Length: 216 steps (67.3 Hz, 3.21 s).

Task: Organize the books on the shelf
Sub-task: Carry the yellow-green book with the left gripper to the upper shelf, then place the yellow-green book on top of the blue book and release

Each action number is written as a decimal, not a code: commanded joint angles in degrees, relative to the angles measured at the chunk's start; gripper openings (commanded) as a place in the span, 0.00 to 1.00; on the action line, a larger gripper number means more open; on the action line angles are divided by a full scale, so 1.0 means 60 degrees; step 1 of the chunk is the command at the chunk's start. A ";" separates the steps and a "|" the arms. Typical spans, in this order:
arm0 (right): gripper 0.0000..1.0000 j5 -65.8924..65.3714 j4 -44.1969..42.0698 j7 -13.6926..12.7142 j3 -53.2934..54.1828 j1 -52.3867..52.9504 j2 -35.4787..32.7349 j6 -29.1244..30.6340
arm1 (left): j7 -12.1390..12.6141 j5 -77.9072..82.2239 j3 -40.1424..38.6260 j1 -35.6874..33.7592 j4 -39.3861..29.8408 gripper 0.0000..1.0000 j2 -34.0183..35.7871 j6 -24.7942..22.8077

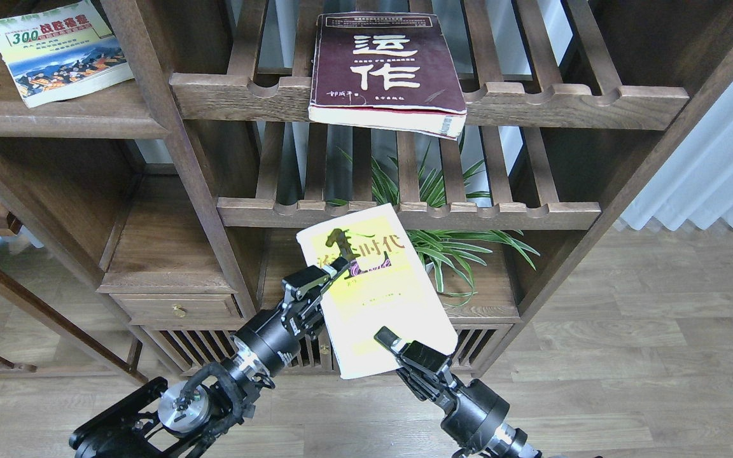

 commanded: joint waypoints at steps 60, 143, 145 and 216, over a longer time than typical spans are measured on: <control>0.99 -0.0291 -0.1778 0.0002 0.0005 0.1252 0.0004 -0.0002 | 0.2017 0.0922 0.0309 -0.0081 -0.2065 0.01 0.7188 -0.0001; 0.99 -0.0144 -0.2320 0.0040 -0.0156 0.2131 0.0004 -0.0002 | 0.2017 0.0922 0.0324 -0.6424 -0.3384 0.02 1.4456 -0.0001; 0.99 -0.0144 -0.2320 0.0040 -0.0142 0.2146 0.0004 -0.0002 | 0.2017 0.0922 0.0324 -0.6497 -0.3267 0.02 1.4441 -0.0001; 0.99 -0.0086 -0.2261 0.0040 -0.0142 0.1926 0.0004 -0.0002 | 0.2017 0.1977 0.0822 -0.9807 0.4086 0.02 0.8026 -0.0001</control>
